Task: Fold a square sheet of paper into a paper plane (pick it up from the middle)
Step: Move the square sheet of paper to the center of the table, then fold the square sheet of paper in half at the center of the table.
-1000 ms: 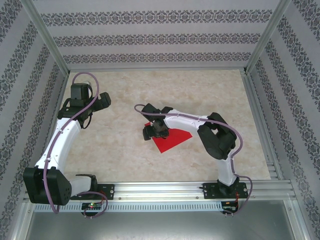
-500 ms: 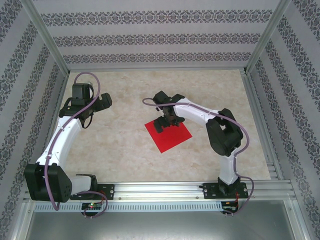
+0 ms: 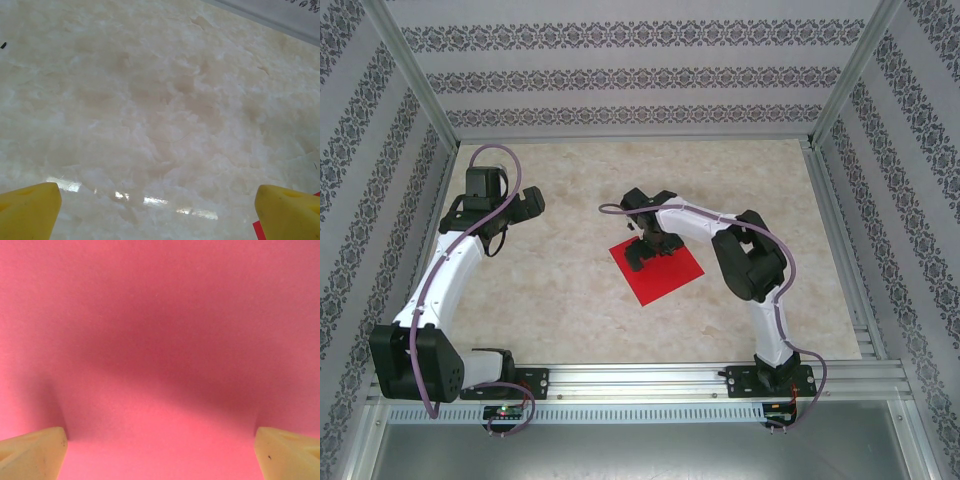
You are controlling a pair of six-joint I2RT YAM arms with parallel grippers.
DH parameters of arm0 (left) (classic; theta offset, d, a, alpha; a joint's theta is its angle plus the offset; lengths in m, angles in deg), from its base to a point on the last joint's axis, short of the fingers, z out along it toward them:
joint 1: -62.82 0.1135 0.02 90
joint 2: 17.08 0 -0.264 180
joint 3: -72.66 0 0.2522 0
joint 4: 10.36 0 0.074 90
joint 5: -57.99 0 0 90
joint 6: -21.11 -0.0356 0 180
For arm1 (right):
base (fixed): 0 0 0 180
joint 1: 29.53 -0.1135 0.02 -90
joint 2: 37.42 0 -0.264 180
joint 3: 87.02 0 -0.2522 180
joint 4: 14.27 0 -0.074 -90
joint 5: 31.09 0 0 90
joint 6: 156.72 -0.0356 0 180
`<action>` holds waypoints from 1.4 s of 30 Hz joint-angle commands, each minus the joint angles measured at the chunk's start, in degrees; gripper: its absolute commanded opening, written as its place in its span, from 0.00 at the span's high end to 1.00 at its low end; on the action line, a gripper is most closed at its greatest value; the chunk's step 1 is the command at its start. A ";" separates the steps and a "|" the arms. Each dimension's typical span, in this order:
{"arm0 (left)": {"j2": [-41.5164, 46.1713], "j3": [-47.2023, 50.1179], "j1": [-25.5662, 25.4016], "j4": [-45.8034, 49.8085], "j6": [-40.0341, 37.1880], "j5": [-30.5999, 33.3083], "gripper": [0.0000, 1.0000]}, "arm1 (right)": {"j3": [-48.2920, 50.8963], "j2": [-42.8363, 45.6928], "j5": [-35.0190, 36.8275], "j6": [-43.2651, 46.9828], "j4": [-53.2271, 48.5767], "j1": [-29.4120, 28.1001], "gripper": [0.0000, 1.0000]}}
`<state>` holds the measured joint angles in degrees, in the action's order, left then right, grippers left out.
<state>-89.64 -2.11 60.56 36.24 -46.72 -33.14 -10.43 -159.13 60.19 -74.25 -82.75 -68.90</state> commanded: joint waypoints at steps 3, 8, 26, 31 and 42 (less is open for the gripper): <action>-0.42 -0.62 0.50 1.44 -0.73 -0.79 0.00 | 0.63 -2.68 0.27 0.42 -1.00 -0.25 0.09; -0.74 -0.91 0.50 1.68 -0.75 -0.99 0.00 | 3.01 -3.64 0.38 0.48 -0.39 -0.10 0.14; -0.97 -0.90 0.50 1.78 -0.73 -1.46 0.00 | 3.61 -1.76 -0.78 -1.83 1.31 0.53 0.40; -1.14 -0.65 0.50 1.62 -0.31 -2.63 0.00 | 5.25 2.93 -8.61 -5.52 5.36 0.62 0.55; -3.14 3.90 -1.52 -4.13 3.75 -14.79 0.01 | 19.54 17.61 -39.87 -24.55 38.71 2.52 0.72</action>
<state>-91.89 0.31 60.10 35.23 -45.27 -43.00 6.29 -144.55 31.93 -90.90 -58.51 -67.66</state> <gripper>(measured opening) 0.994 0.284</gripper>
